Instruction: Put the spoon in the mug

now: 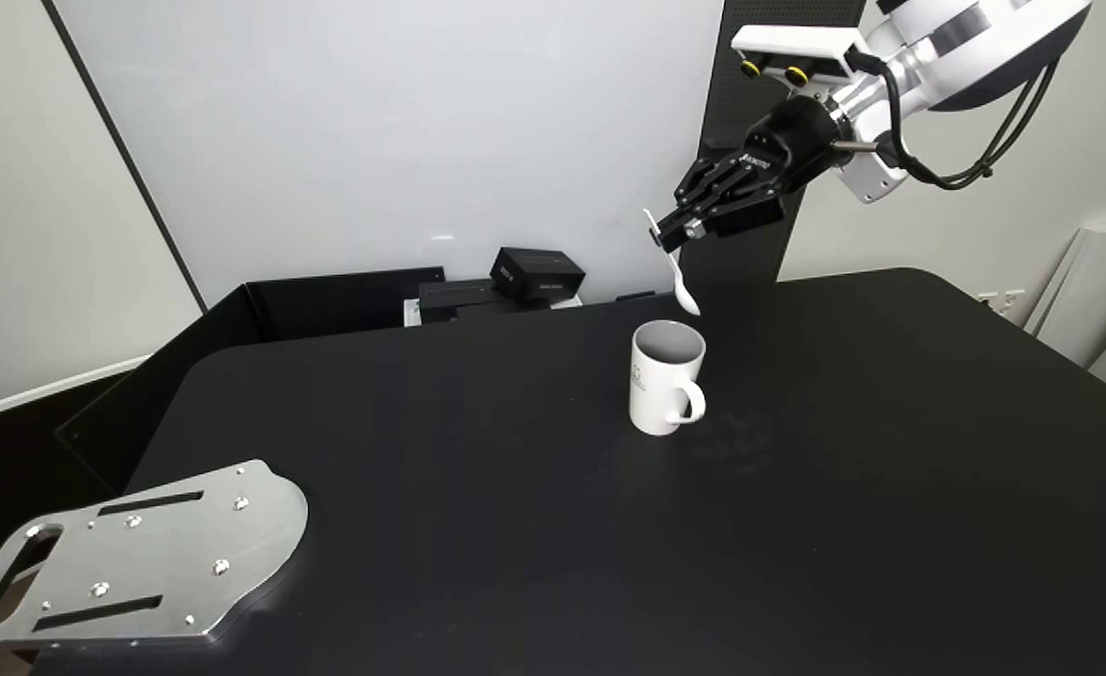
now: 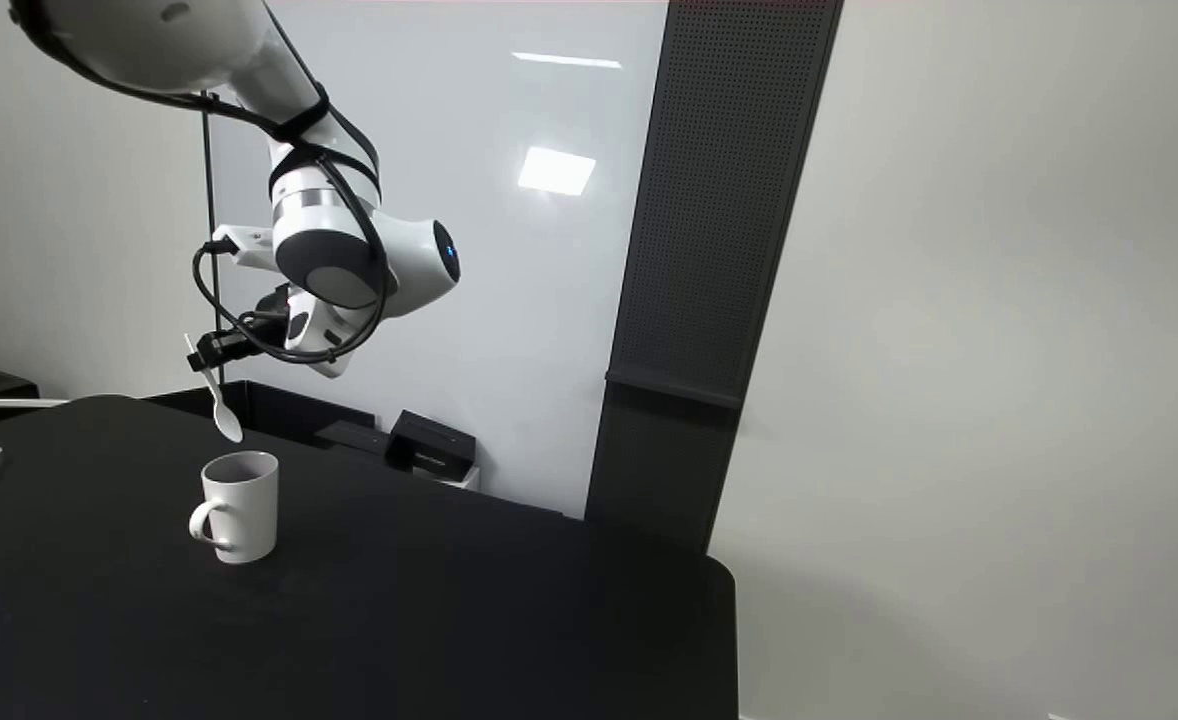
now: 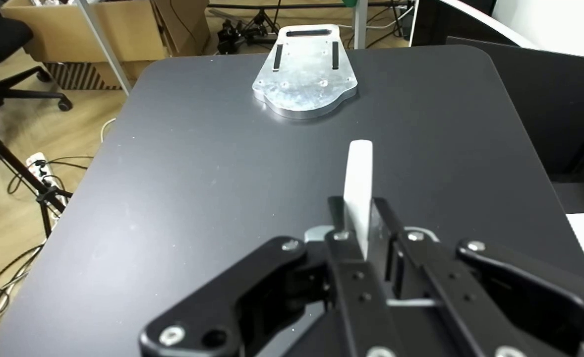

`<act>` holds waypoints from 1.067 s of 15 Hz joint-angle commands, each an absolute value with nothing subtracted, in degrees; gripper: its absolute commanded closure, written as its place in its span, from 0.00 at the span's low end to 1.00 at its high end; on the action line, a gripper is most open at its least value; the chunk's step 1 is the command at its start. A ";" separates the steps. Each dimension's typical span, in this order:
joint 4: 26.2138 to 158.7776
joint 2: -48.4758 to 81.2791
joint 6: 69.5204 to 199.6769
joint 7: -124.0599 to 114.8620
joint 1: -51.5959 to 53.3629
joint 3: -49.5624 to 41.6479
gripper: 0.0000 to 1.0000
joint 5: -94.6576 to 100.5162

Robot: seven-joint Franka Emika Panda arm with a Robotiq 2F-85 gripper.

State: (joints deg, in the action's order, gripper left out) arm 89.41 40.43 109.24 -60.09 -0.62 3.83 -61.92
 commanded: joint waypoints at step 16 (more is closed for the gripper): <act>86.20 44.50 106.53 -51.55 -1.37 3.22 0.96 -67.14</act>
State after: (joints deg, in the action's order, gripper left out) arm 88.74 42.60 108.34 -52.35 -1.08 3.62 -65.14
